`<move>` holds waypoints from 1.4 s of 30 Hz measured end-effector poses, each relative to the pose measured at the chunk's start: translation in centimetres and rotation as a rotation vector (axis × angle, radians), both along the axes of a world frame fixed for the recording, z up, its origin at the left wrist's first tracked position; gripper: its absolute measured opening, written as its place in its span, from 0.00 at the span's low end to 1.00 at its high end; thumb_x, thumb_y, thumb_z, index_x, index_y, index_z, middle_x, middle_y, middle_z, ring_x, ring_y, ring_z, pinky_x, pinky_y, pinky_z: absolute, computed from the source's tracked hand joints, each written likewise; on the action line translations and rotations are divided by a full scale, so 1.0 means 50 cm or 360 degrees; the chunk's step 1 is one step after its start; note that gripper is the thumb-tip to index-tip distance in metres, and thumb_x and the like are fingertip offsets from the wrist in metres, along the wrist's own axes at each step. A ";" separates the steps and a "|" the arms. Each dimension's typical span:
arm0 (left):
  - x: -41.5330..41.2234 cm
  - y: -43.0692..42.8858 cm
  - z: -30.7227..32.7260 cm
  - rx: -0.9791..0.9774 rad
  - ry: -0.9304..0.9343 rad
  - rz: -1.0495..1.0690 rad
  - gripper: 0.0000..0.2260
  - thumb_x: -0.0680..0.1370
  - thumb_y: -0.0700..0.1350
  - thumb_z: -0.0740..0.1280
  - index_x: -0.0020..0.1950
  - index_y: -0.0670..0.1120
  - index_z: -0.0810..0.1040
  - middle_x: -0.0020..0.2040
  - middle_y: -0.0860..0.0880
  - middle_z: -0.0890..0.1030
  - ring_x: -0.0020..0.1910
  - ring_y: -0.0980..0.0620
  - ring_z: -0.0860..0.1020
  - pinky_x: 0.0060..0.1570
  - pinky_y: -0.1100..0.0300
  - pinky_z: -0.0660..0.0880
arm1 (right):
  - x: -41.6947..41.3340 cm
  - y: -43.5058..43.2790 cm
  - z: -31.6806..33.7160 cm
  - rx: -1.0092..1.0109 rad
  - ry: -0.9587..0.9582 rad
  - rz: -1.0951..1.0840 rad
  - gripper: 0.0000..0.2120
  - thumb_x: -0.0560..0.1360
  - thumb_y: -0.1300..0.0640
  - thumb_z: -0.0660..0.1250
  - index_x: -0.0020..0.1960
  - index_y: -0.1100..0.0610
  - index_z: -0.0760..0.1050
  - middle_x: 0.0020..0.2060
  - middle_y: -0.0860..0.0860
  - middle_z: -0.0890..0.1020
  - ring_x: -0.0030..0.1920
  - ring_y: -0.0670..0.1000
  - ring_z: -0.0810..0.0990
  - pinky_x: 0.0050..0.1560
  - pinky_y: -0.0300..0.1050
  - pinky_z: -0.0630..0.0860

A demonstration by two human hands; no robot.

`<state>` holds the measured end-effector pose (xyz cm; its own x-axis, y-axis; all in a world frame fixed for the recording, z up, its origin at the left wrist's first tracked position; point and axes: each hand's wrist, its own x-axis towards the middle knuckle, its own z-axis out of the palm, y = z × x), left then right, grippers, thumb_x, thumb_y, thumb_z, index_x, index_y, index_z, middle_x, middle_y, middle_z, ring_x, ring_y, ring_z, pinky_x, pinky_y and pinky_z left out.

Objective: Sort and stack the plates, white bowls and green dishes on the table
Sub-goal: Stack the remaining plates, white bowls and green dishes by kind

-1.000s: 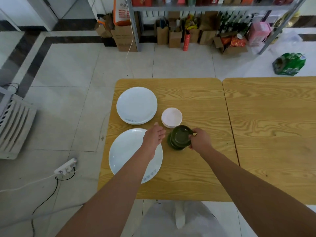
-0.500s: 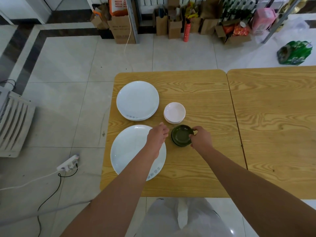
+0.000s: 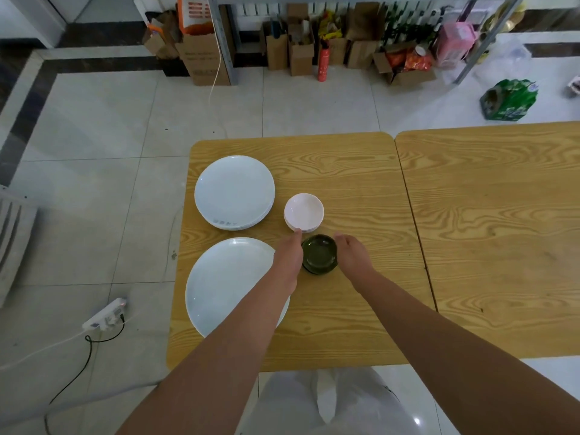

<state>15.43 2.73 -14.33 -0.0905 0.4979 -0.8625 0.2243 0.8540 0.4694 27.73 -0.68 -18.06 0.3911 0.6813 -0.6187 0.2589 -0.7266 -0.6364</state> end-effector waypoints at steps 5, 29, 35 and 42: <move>0.009 -0.001 -0.013 -0.0097 -0.0131 0.0084 0.24 0.82 0.58 0.57 0.75 0.48 0.64 0.71 0.46 0.71 0.70 0.46 0.68 0.68 0.51 0.66 | 0.000 0.016 0.006 -0.0257 0.0452 -0.0585 0.23 0.82 0.42 0.54 0.68 0.57 0.69 0.49 0.53 0.75 0.54 0.55 0.73 0.63 0.56 0.74; 0.286 0.038 -0.059 -0.0147 -0.0472 0.0303 0.12 0.82 0.54 0.57 0.55 0.47 0.75 0.54 0.46 0.82 0.54 0.49 0.78 0.58 0.53 0.73 | 0.254 0.054 -0.018 -0.0299 0.0786 -0.0729 0.43 0.75 0.27 0.49 0.78 0.58 0.60 0.72 0.57 0.70 0.73 0.58 0.66 0.75 0.55 0.61; 0.460 0.101 -0.051 -0.0098 -0.0455 0.0223 0.18 0.83 0.56 0.56 0.64 0.45 0.73 0.58 0.44 0.80 0.55 0.48 0.78 0.61 0.54 0.72 | 0.424 0.107 -0.009 -0.0210 0.0788 -0.0749 0.42 0.77 0.29 0.48 0.77 0.60 0.59 0.71 0.58 0.72 0.72 0.58 0.68 0.74 0.54 0.63; 0.646 0.193 -0.046 -0.0009 -0.0492 0.0109 0.24 0.82 0.58 0.56 0.74 0.48 0.65 0.63 0.46 0.76 0.62 0.47 0.74 0.62 0.54 0.70 | 0.618 0.191 -0.010 -0.0035 0.0782 -0.0918 0.43 0.74 0.27 0.51 0.75 0.59 0.65 0.65 0.57 0.77 0.64 0.57 0.77 0.63 0.50 0.74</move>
